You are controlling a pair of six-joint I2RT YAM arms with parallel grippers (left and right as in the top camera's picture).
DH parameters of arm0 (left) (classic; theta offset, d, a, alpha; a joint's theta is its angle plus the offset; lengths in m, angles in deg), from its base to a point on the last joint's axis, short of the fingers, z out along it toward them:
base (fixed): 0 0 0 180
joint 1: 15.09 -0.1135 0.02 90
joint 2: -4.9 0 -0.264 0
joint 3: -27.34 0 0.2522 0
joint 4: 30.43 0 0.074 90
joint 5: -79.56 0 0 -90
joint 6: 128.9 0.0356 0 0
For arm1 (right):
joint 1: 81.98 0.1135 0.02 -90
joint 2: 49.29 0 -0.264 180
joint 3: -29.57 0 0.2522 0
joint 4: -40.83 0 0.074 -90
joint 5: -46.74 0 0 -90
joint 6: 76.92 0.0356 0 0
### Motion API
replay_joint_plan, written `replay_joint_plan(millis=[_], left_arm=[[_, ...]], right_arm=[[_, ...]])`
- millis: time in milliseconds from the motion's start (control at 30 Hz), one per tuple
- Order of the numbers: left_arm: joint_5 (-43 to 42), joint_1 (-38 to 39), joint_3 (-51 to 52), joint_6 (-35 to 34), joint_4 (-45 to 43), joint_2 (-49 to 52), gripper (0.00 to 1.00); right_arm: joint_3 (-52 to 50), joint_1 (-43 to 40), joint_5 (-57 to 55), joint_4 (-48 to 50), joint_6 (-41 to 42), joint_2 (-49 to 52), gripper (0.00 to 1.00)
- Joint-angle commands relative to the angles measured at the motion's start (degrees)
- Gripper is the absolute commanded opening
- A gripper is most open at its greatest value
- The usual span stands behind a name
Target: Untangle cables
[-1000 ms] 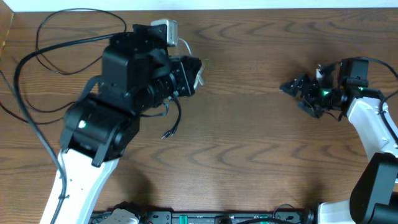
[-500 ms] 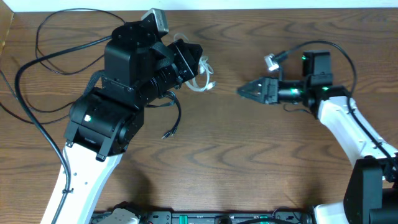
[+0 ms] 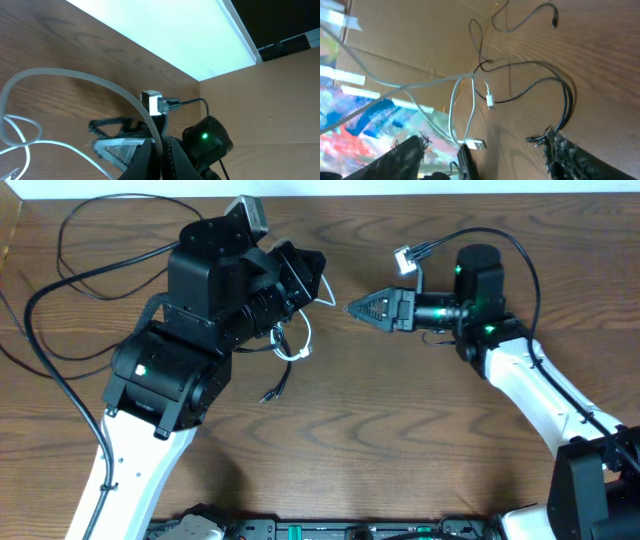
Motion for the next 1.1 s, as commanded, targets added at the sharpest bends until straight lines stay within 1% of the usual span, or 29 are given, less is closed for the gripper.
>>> replay_joint_plan(millis=[0,133,300,467,567,700,967,1067], left_arm=[[-0.8,0.1,-0.4,-1.2,-0.1,-0.1,0.07],[-0.8,0.1,-0.4,-1.2,0.2,0.2,0.08],[-1.7,0.1,-0.4,-1.6,0.6,0.4,0.08],[-3.0,0.1,-0.4,-1.8,0.9,0.4,0.08],[-3.8,0.1,-0.4,-1.8,0.9,0.4,0.07],[-3.8,0.1,-0.4,-1.8,1.0,0.4,0.07],[-3.7,0.1,-0.4,-1.8,1.1,0.4,0.07],[-3.7,0.1,-0.4,-1.8,1.1,0.4,0.08]], right_arm=[[0.3,3.3,-4.8,0.2,2.0,-0.3,0.73],[0.3,6.7,-6.1,1.6,2.6,-0.3,0.73],[0.3,7.5,-9.7,1.8,2.7,-0.3,0.72],[0.3,7.6,-15.3,1.7,0.1,-0.3,0.53],[0.3,7.6,-17.7,1.7,-1.8,-0.3,0.46],[0.3,8.2,-17.3,1.6,-1.5,-0.3,0.45],[0.3,9.2,-10.2,4.0,-0.6,-0.3,0.47],[0.3,9.2,-10.1,4.8,0.4,-0.3,0.47]])
